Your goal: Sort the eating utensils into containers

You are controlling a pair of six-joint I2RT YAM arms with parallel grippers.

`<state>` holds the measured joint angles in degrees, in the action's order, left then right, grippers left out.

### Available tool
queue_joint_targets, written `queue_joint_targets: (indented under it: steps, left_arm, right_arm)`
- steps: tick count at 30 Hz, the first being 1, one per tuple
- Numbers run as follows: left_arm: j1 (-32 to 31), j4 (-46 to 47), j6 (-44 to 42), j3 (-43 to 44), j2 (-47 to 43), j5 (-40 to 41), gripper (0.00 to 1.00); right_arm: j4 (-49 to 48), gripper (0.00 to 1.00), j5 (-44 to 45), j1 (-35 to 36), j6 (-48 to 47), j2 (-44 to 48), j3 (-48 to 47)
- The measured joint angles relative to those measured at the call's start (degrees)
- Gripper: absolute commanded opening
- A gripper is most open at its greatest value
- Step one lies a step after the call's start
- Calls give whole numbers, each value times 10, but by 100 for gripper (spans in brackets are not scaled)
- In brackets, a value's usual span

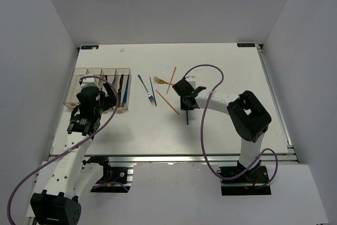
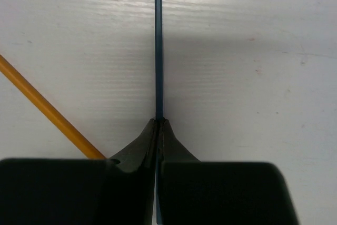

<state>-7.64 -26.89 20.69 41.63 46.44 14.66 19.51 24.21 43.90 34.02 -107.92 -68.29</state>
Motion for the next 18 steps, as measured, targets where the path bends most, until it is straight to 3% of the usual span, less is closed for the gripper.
queue_joint_targets:
  steps: [5,11,18]
  left_arm:
    - [0,14,26,-1,4,-68,98]
    - [-10,191,168,-94,-9,-238,98]
    - [-117,356,291,-141,38,-266,98]
  right_arm:
    - [-1,0,-21,-3,-27,49,40]
    - [-81,0,-117,2,-61,206,127]
    - [-183,0,-227,12,-59,245,138]
